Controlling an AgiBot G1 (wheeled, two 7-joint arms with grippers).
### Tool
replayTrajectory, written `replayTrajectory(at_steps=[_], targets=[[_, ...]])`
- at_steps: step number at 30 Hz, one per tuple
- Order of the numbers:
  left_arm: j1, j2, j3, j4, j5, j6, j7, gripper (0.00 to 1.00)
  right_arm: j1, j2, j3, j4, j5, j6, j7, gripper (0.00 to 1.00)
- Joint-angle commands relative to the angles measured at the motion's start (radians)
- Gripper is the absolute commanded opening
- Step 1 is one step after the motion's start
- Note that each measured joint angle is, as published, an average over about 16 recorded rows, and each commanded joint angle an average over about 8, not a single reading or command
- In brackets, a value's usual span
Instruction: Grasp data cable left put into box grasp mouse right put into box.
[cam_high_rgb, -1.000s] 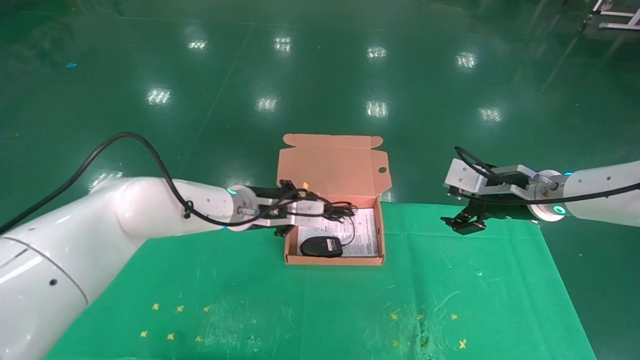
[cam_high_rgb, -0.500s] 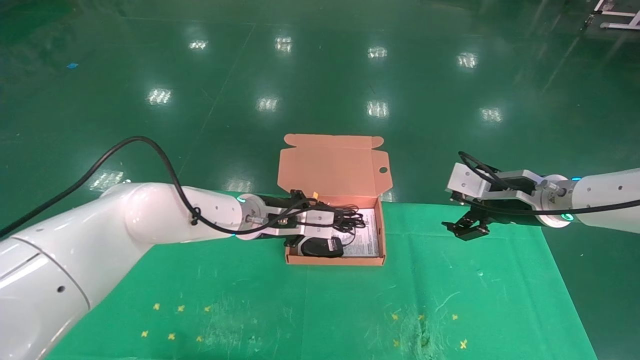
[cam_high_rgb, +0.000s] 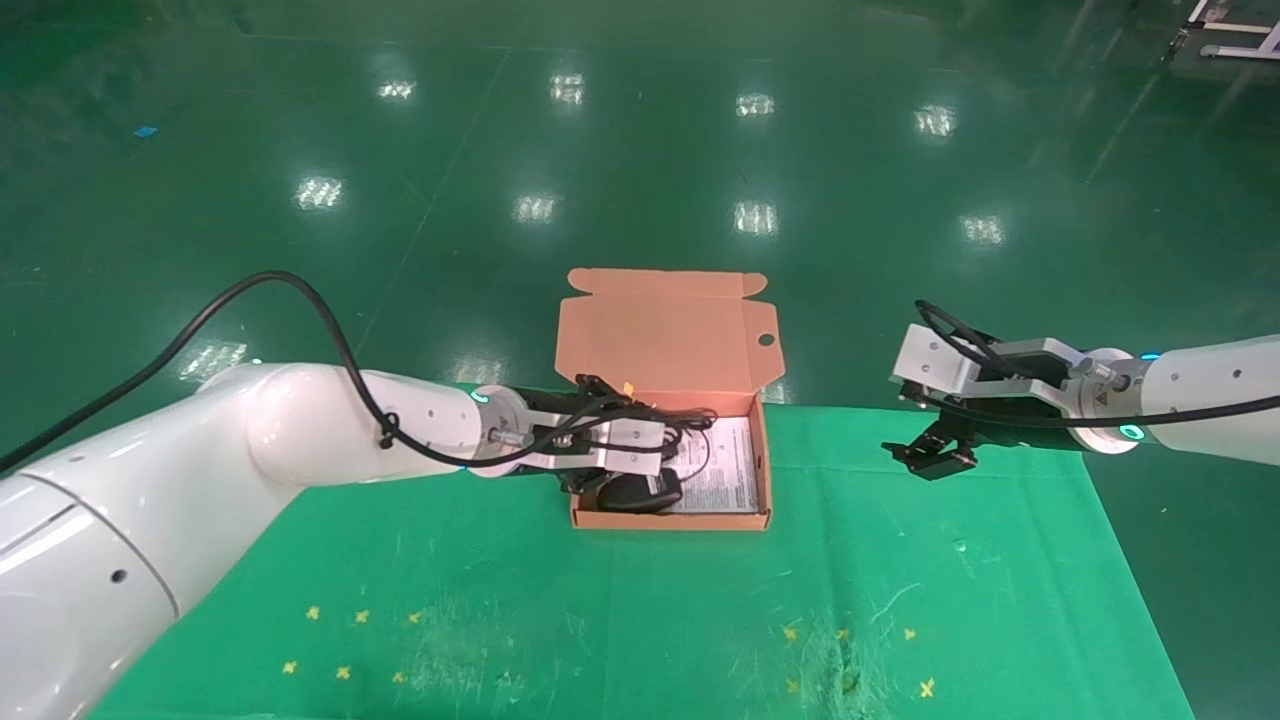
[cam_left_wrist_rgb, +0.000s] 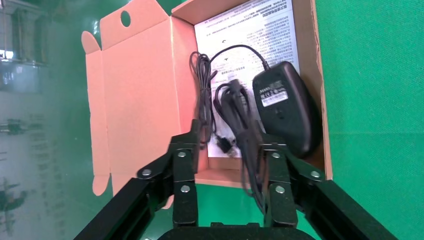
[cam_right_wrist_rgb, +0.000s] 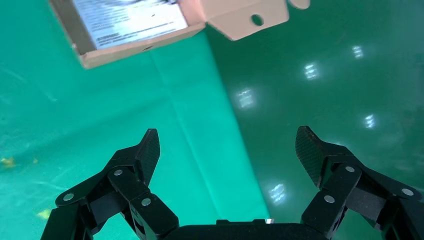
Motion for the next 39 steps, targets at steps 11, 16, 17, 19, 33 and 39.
replayTrajectory(at_steps=[11, 16, 17, 19, 33, 39], targets=[[-0.095, -0.081, -0.038, -0.039, -0.007, -0.045, -0.022, 1.0, 0.078, 0.038, 0.027, 0.048, -0.018, 0.028, -0.043, 1.0], [-0.107, -0.111, -0.066, -0.048, -0.026, -0.042, -0.035, 1.0, 0.088, 0.046, 0.032, 0.064, -0.029, 0.022, -0.058, 1.0], [-0.104, -0.118, -0.075, -0.053, -0.036, -0.035, -0.038, 1.0, 0.084, 0.048, 0.038, 0.068, -0.024, 0.016, -0.06, 1.0], [-0.088, -0.134, -0.097, -0.068, -0.06, -0.012, -0.044, 1.0, 0.068, 0.053, 0.057, 0.077, 0.0, 0.0, -0.061, 1.0], [0.066, -0.282, -0.299, -0.209, -0.28, 0.199, -0.1, 1.0, -0.099, 0.102, 0.244, 0.165, 0.23, -0.168, -0.074, 1.0], [0.132, -0.346, -0.387, -0.27, -0.375, 0.291, -0.125, 1.0, -0.171, 0.123, 0.326, 0.203, 0.33, -0.241, -0.079, 1.0]])
